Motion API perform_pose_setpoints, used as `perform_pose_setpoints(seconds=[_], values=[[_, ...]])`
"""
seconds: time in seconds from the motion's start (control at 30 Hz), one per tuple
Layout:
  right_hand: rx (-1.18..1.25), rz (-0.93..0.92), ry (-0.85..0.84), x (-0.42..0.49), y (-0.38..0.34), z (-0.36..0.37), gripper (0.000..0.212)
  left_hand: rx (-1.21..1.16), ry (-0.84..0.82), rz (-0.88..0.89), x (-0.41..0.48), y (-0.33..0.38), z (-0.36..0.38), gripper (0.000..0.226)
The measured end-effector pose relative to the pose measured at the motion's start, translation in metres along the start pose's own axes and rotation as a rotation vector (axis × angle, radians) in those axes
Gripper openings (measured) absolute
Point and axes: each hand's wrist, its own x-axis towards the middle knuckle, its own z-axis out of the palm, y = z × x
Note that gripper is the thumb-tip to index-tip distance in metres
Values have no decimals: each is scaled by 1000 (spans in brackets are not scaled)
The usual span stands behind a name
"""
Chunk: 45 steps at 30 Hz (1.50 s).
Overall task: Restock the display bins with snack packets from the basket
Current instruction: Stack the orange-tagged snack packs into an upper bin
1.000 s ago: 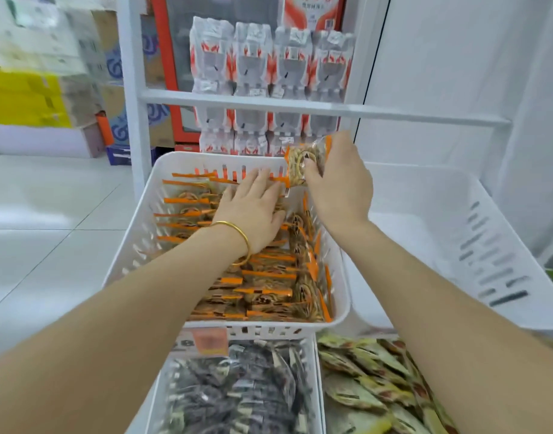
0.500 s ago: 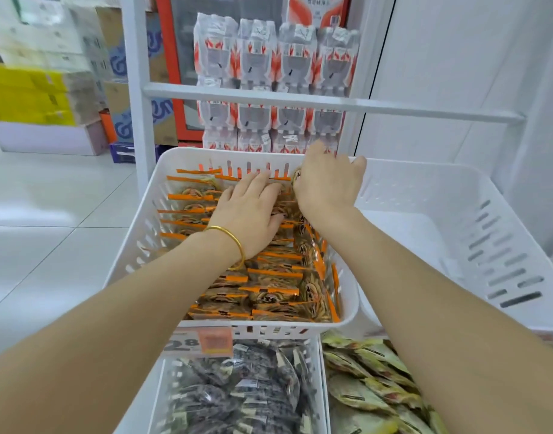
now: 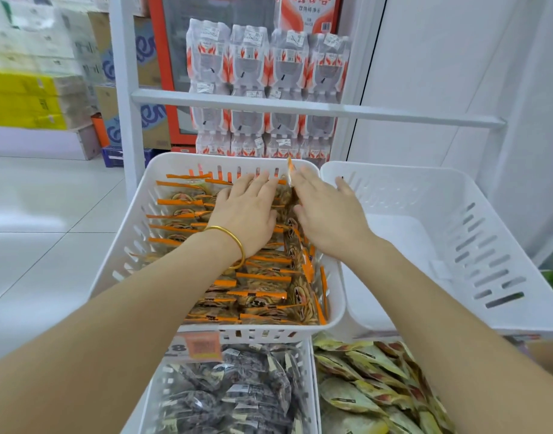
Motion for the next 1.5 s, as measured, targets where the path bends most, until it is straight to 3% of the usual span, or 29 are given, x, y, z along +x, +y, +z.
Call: perform_pose_setpoints(seconds=[0.17,0.3,0.47,0.6,0.73,0.97,1.17,1.27,1.37,1.43,1.5], values=[[-102,13,-63,10,0,2,44,14,3,-14,0,-2,0,58],[-88,44,-128,6,-7,2,37,26,93,86,1,4,0,56],[87,124,127,-6,2,-6,38,67,53,94,6,11,5,52],[36,48,15,-9,5,-4,50,35,80,91,1,12,6,49],[-39,22,-32,3,10,-4,47,-22,163,105,-4,14,3,55],[-53,45,-159,10,10,0,37,39,141,120,-2,17,-3,52],[139,82,111,-11,17,-12,41,98,81,151,-1,17,3,51],[159,58,127,-15,17,-13,48,18,33,205,4,16,1,55],[137,36,127,-3,12,-11,50,-174,116,142,10,12,-8,58],[77,-1,72,6,6,-7,51,-99,157,104,13,8,-10,55],[0,-12,40,13,0,-3,47,-14,83,46,14,4,-6,56]])
